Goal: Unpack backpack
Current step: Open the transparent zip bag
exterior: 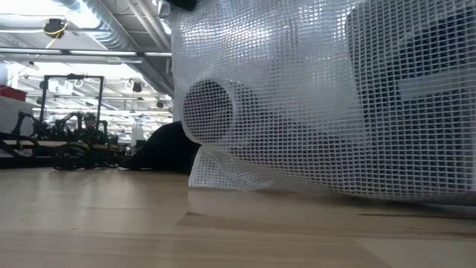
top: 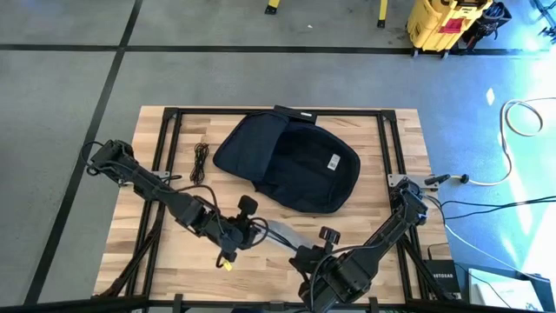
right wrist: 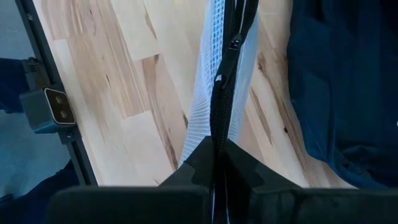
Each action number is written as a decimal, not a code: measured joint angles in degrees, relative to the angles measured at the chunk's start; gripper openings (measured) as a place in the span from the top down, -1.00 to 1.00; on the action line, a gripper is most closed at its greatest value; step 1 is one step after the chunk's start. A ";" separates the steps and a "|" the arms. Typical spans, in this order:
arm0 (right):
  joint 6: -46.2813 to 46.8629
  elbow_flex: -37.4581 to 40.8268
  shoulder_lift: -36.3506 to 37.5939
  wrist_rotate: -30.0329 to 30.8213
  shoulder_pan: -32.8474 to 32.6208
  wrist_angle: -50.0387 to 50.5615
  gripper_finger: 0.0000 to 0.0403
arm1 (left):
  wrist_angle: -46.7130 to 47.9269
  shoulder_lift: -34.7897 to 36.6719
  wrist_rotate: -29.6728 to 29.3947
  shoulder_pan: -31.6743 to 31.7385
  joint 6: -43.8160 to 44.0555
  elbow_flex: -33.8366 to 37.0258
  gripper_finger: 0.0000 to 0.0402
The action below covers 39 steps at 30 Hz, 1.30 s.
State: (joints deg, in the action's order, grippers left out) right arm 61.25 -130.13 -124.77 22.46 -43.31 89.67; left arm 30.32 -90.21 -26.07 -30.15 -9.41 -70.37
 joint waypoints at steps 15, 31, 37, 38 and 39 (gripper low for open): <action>-0.06 0.00 0.00 -0.59 -0.02 0.28 1.00 | 5.65 0.13 -0.28 0.57 1.93 0.02 1.00; -0.11 0.00 0.00 -2.12 -0.44 0.74 1.00 | 1.81 0.10 5.29 0.61 0.20 -1.42 0.46; -0.11 0.00 0.00 -1.57 -0.37 0.50 1.00 | -2.56 0.08 7.55 0.61 0.27 -1.53 0.07; -0.11 0.00 0.00 -1.49 -0.36 0.49 1.00 | -2.89 -0.17 8.05 0.62 0.31 -1.57 0.03; -0.11 0.00 0.00 -1.46 -0.34 0.45 1.00 | -3.19 -0.37 8.24 0.63 0.21 -1.61 -0.01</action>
State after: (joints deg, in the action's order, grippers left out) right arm 61.14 -130.13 -124.77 20.99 -43.65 90.12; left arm 27.13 -90.58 -17.82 -29.52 -9.20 -71.98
